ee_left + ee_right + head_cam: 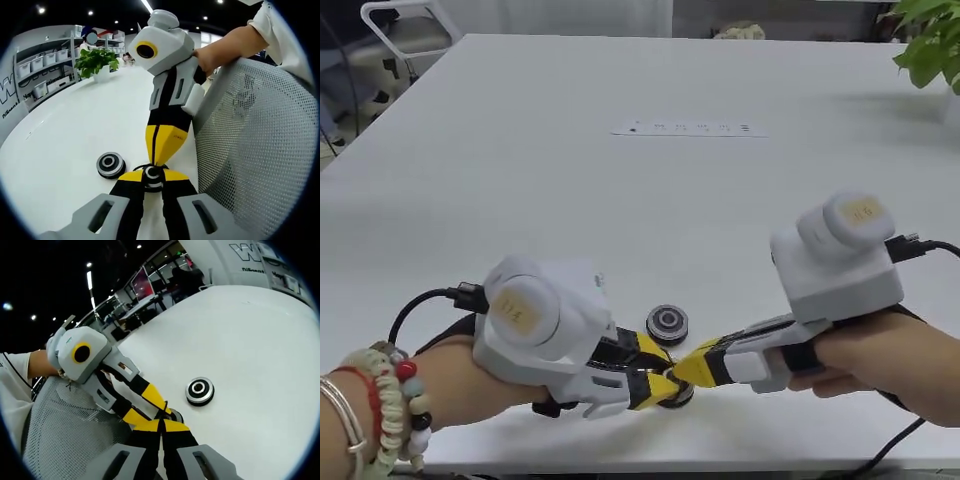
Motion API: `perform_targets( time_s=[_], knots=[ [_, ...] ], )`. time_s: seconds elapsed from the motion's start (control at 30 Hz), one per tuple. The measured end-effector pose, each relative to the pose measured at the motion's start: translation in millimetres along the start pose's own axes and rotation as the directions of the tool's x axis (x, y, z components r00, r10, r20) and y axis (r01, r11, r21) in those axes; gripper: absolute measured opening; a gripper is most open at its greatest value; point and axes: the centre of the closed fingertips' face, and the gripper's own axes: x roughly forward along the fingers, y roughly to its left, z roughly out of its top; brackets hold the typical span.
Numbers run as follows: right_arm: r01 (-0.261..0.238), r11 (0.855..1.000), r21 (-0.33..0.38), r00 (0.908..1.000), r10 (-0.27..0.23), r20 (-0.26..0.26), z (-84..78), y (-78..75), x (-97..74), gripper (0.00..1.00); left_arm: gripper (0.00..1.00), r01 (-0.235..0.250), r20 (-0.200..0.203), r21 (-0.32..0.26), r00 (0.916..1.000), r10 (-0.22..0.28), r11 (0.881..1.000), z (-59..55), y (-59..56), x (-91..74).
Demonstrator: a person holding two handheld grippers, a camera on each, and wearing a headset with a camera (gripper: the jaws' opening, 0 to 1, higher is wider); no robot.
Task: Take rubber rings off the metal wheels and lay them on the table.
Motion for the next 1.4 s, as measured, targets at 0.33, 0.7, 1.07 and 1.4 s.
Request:
perform_targets(
  time_s=[0.33, 0.7, 1.07, 1.4],
  knots=[
    [0.032, 0.999, 0.017, 0.9993, -0.031, -0.022, -4.2, -6.3, -0.1, 0.00, 0.08, 0.016, -0.015, -0.032, 0.9998, -0.016, 0.999, 0.9, 1.0, -2.4],
    [0.051, 0.999, 0.014, 0.9987, -0.051, 0.000, 1.9, -10.9, -7.7, 0.00, 0.39, 0.144, 0.062, -0.038, 0.9880, -0.142, 0.989, 29.6, -18.2, -22.8],
    [0.058, 0.998, -0.011, 0.9981, -0.057, 0.024, 9.3, -8.7, -15.3, 0.00, 0.79, 0.139, 0.024, 0.066, 0.9897, -0.141, 0.988, 48.9, -29.5, -44.6],
    [0.059, 0.998, 0.000, 0.9949, -0.058, 0.082, 20.8, -9.0, -25.0, 0.00, 0.90, 0.059, 0.085, 0.058, 0.9943, -0.064, 0.997, 68.0, -23.9, -81.9]
  ],
)
